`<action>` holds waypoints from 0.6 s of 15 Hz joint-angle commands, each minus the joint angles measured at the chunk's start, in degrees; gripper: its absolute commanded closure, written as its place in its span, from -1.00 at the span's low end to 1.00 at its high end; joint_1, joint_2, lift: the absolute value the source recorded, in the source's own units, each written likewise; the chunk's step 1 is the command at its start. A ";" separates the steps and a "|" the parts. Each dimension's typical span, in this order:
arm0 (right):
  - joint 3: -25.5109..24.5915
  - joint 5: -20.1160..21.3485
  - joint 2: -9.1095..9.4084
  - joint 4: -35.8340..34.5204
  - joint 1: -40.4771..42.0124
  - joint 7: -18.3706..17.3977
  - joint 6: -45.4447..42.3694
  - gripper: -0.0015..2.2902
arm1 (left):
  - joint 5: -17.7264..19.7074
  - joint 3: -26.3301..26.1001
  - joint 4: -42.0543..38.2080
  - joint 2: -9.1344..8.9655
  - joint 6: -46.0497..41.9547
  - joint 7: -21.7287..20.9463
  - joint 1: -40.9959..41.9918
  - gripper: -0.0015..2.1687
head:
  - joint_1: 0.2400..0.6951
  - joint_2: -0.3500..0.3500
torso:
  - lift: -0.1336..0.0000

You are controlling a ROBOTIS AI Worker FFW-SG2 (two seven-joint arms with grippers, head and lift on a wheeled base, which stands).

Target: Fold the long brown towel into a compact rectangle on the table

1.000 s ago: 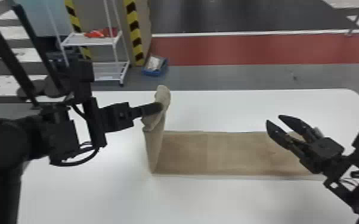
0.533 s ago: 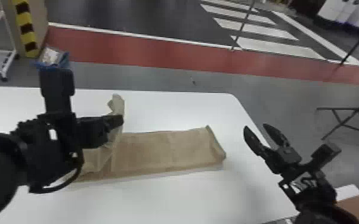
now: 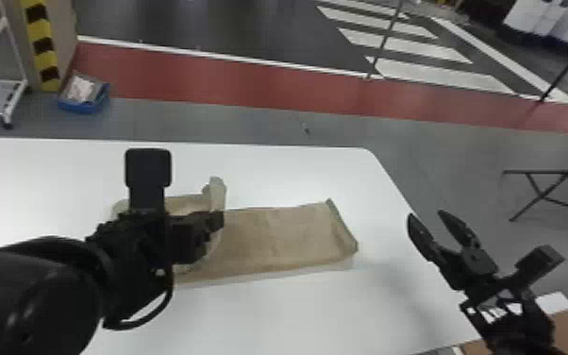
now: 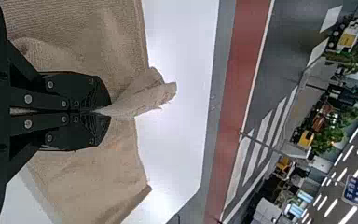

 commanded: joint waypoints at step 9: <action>-0.47 -1.14 -0.95 5.54 -0.27 1.58 -4.45 -0.92 | 0.26 -5.55 -0.58 -0.41 7.31 3.28 -7.58 0.75 | 1.00 -1.00 | -0.86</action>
